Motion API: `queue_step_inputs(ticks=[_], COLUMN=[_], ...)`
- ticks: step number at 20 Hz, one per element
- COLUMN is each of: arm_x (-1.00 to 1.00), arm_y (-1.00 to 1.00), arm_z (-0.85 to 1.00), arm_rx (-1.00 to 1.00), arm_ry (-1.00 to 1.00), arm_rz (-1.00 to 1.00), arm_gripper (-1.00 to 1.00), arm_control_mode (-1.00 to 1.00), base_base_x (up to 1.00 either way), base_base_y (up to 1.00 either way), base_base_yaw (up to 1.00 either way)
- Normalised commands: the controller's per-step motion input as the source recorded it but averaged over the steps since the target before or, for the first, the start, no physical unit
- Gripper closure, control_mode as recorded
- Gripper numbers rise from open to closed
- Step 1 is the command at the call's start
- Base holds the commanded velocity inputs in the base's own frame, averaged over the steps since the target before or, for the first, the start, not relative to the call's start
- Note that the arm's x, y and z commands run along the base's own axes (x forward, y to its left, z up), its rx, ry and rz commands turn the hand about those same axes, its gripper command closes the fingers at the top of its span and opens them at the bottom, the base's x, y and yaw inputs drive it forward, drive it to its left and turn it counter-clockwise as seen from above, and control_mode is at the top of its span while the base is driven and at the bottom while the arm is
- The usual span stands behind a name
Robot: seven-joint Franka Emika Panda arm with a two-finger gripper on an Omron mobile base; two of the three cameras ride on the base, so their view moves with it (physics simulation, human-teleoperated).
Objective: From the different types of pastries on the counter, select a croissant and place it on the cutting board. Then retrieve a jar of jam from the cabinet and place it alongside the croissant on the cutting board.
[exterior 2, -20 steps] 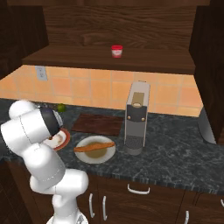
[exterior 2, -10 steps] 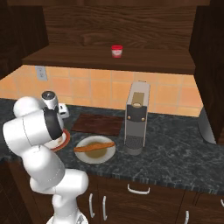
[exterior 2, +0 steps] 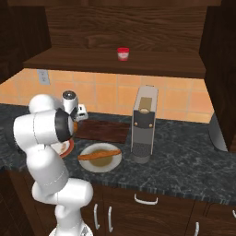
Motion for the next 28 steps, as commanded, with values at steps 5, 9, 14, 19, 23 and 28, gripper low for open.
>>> queue_step_inputs(ticks=[5, 9, 14, 19, 23, 28], arm_x=[0.39, 0.35, 0.53, 0.36, 0.18, 0.04], arm_y=[-0.63, -0.36, -0.19, -0.06, -0.10, -0.07], arm_z=[-0.04, -0.53, -0.54, -0.51, -0.48, -0.44], arm_rx=[0.00, -0.01, -0.02, -0.02, 0.00, 0.00], arm_ry=[0.00, 0.00, -0.06, -0.12, -0.12, -0.10], arm_rz=[-0.02, -0.02, -0.05, -0.06, -0.05, -0.05], arm_gripper=[1.00, 1.00, 1.00, 1.00, 1.00, -1.00], arm_control_mode=[-1.00, -1.00, -1.00, -1.00, -1.00, -1.00], base_base_x=[0.00, 0.00, 0.00, 0.00, 0.00, 0.00], base_base_y=[0.00, 0.00, 0.00, 0.00, 0.00, 0.00], base_base_yaw=[0.00, 0.00, 0.00, 0.00, 0.00, 0.00])
